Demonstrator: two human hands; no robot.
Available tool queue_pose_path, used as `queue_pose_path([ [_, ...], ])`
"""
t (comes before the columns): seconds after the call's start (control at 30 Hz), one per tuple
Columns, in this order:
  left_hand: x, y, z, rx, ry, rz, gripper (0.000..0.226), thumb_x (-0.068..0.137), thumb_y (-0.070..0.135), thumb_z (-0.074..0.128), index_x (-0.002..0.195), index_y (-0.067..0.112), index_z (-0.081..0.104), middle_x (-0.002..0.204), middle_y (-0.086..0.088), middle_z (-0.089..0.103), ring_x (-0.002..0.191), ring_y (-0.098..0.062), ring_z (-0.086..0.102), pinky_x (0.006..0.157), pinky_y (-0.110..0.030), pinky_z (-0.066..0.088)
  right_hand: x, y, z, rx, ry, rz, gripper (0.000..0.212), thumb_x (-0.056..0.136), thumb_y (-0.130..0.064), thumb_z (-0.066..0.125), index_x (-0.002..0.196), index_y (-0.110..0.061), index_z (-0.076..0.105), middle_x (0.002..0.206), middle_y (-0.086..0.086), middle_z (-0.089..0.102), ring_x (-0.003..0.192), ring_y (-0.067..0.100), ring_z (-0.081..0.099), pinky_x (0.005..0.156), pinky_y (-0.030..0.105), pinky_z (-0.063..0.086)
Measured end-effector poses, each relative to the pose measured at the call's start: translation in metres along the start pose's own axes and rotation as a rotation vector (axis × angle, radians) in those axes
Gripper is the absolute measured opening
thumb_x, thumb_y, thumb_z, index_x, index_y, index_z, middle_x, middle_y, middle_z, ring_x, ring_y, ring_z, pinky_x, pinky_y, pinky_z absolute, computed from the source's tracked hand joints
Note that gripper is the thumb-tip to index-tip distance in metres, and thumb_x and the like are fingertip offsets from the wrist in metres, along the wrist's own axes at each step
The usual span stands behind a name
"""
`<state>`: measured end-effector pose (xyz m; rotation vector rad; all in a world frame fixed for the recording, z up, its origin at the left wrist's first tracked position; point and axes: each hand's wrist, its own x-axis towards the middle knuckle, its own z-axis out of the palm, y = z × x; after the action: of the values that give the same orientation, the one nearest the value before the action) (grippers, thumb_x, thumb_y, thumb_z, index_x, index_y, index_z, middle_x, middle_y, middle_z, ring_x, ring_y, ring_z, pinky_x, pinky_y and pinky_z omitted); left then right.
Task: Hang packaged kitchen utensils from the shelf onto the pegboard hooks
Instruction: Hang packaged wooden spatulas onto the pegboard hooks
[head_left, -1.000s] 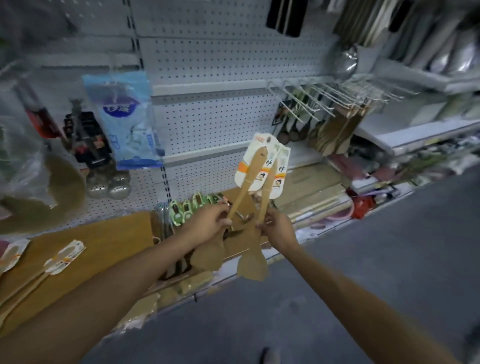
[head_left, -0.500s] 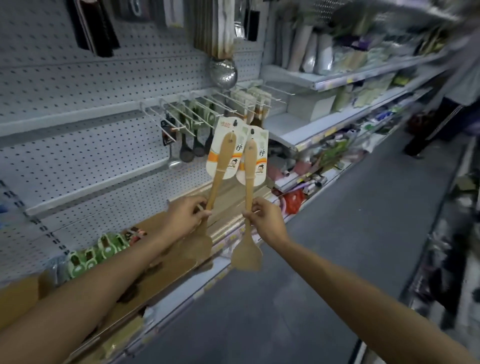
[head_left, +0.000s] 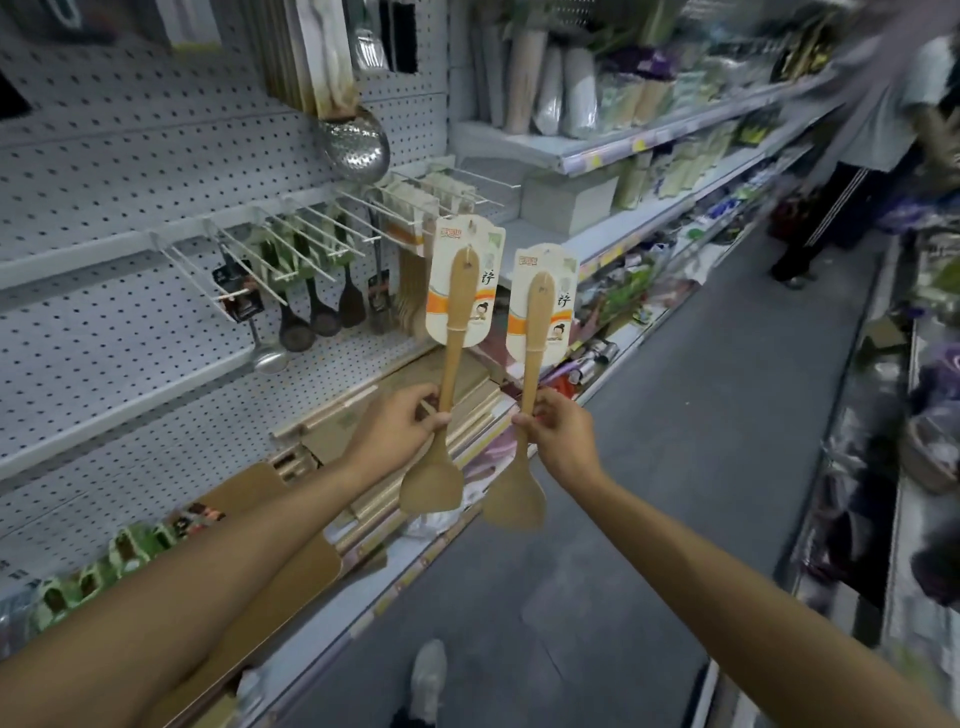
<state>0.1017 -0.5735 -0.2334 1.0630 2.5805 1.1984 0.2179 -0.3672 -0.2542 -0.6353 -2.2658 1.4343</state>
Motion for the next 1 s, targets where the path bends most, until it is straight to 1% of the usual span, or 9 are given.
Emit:
queue_pose_path([
  [0.17,0.069,-0.004,0.025,-0.014,-0.032,0.034,0.009,0.089,0.027,0.073,0.084,0.030,0.065,0.078,0.014,0.069,0.074,-0.002,0.065,0.072,-0.036,0.055,0.052,0.017,-0.015,-0.010,0.035,0.012,0.006,0.086,-0.010,0.071,0.090,-0.013,0.067,0.084,0.006,0.071,0.077,0.020,0.070,0.076,0.043,0.060],
  [0.3,0.129,-0.006,0.047,-0.031,-0.038,0.072,0.031,0.088,0.023,0.074,0.076,0.044,0.055,0.073,0.019,0.062,0.071,0.003,0.059,0.061,-0.025,0.044,0.103,0.032,-0.022,-0.030,0.016,0.058,0.005,0.087,-0.012,0.070,0.091,-0.014,0.068,0.085,0.008,0.070,0.078,0.025,0.070,0.077,0.047,0.059],
  [0.43,0.193,-0.017,0.072,-0.042,-0.083,0.064,0.008,0.088,0.027,0.073,0.084,0.023,0.068,0.079,0.006,0.069,0.073,-0.009,0.062,0.068,-0.037,0.052,0.164,0.040,-0.029,-0.056,-0.023,0.085,0.004,0.088,-0.014,0.070,0.091,-0.016,0.069,0.082,0.004,0.072,0.078,0.022,0.072,0.077,0.049,0.059],
  [0.5,0.222,-0.023,0.083,-0.086,-0.092,0.081,0.009,0.089,0.027,0.073,0.091,0.018,0.071,0.083,0.004,0.071,0.076,-0.011,0.064,0.069,-0.039,0.053,0.192,0.043,-0.035,-0.066,-0.009,0.087,0.004,0.089,-0.014,0.070,0.091,-0.017,0.069,0.083,0.005,0.072,0.078,0.025,0.071,0.075,0.048,0.060],
  [0.57,0.249,-0.027,0.090,-0.107,-0.106,0.089,0.012,0.089,0.028,0.072,0.096,0.019,0.072,0.084,0.005,0.071,0.077,-0.010,0.064,0.068,-0.036,0.052,0.217,0.046,-0.040,-0.060,0.002,0.086,0.005,0.091,-0.014,0.067,0.095,-0.014,0.070,0.085,0.007,0.072,0.077,0.025,0.072,0.074,0.044,0.061],
  [0.67,0.283,-0.041,0.099,-0.115,-0.109,0.092,0.008,0.088,0.030,0.072,0.090,0.025,0.067,0.079,0.007,0.068,0.074,-0.008,0.063,0.067,-0.040,0.054,0.247,0.054,-0.045,-0.052,0.004,0.113,0.011,0.096,-0.014,0.060,0.102,-0.014,0.069,0.090,0.006,0.073,0.079,0.023,0.072,0.071,0.036,0.062],
  [0.77,0.307,-0.052,0.102,-0.129,-0.133,0.086,0.014,0.088,0.029,0.072,0.094,0.035,0.062,0.078,0.011,0.066,0.073,-0.005,0.062,0.066,-0.041,0.054,0.275,0.064,-0.046,-0.004,-0.006,0.130,0.013,0.097,-0.011,0.057,0.103,-0.011,0.069,0.091,0.009,0.073,0.081,0.028,0.072,0.073,0.042,0.062],
  [0.87,0.325,-0.060,0.106,-0.156,-0.123,0.058,0.017,0.086,0.026,0.074,0.099,0.030,0.065,0.083,0.013,0.068,0.077,-0.003,0.064,0.069,-0.039,0.056,0.306,0.073,-0.044,0.053,-0.049,0.143,0.011,0.096,-0.003,0.057,0.103,-0.001,0.065,0.092,0.019,0.071,0.082,0.036,0.070,0.074,0.048,0.061],
  [1.0,0.348,-0.079,0.120,-0.137,-0.103,0.018,0.011,0.087,0.033,0.072,0.094,0.031,0.065,0.081,0.010,0.070,0.075,-0.006,0.066,0.067,-0.042,0.057,0.349,0.086,-0.039,0.073,-0.121,0.119,0.013,0.092,0.006,0.055,0.103,0.005,0.062,0.089,0.015,0.070,0.080,0.024,0.071,0.073,0.035,0.061],
])
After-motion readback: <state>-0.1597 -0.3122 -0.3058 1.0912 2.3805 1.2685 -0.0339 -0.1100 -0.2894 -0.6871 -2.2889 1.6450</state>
